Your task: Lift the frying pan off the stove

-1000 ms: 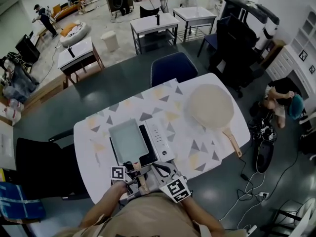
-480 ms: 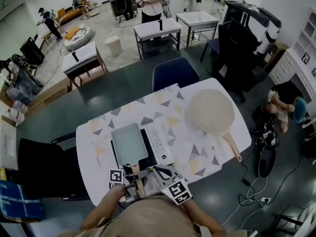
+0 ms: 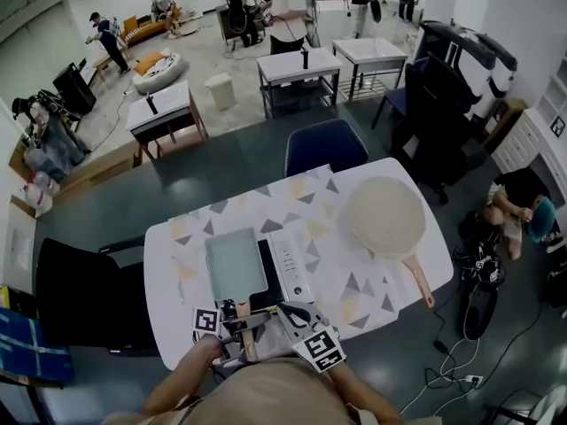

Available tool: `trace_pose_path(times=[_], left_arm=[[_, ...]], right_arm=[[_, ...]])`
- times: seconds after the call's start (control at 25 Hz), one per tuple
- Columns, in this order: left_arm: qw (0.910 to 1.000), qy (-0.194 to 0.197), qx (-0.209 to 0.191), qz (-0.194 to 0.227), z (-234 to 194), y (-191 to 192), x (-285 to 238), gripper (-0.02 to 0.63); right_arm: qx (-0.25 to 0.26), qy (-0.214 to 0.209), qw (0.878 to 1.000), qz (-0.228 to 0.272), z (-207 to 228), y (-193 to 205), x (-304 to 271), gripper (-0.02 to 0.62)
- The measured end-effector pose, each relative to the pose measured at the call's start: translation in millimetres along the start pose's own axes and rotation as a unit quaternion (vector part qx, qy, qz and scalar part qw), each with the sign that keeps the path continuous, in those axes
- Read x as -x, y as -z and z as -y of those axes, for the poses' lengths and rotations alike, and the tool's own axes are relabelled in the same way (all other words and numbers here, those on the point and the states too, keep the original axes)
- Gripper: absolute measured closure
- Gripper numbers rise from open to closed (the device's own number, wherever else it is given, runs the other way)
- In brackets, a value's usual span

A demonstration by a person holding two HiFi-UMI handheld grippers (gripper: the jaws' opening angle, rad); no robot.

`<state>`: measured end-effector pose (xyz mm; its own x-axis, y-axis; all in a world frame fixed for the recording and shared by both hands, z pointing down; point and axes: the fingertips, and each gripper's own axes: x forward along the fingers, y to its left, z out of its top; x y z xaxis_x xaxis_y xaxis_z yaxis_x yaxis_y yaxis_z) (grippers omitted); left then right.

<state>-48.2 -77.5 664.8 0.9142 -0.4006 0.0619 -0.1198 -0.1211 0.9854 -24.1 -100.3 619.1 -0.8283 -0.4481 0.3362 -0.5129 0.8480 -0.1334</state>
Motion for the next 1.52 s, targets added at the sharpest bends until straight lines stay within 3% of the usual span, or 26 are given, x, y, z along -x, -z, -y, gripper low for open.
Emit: trace_pose_path(times=[0.12, 0.28, 0.44, 0.96, 1.24, 1.52], left_arm=[[0.9999, 0.008, -0.006, 0.001, 11, 1, 1, 0.485], [0.9999, -0.009, -0.011, -0.003, 16, 5, 6, 0.485], [0.9996, 0.019, -0.019, -0.001, 35, 2, 2, 0.482], [0.9978, 0.048, -0.046, 0.003, 78, -1, 5, 0.479], [0.9978, 0.032, -0.058, 0.002, 81, 1, 12, 0.477], [0.9968, 0.055, -0.058, 0.002, 89, 3, 15, 0.472]], right_arm=[[0.003, -0.001, 1.000, 0.001, 0, -2, 4, 0.592], [0.008, -0.003, 1.000, 0.003, -1, -5, 9, 0.592], [0.011, -0.007, 1.000, 0.001, 0, -4, 10, 0.592], [0.007, -0.008, 1.000, 0.007, 1, -5, 10, 0.592], [0.015, -0.016, 1.000, 0.011, -10, -10, 9, 0.592], [0.025, -0.010, 0.999, 0.018, -11, -16, 12, 0.592]])
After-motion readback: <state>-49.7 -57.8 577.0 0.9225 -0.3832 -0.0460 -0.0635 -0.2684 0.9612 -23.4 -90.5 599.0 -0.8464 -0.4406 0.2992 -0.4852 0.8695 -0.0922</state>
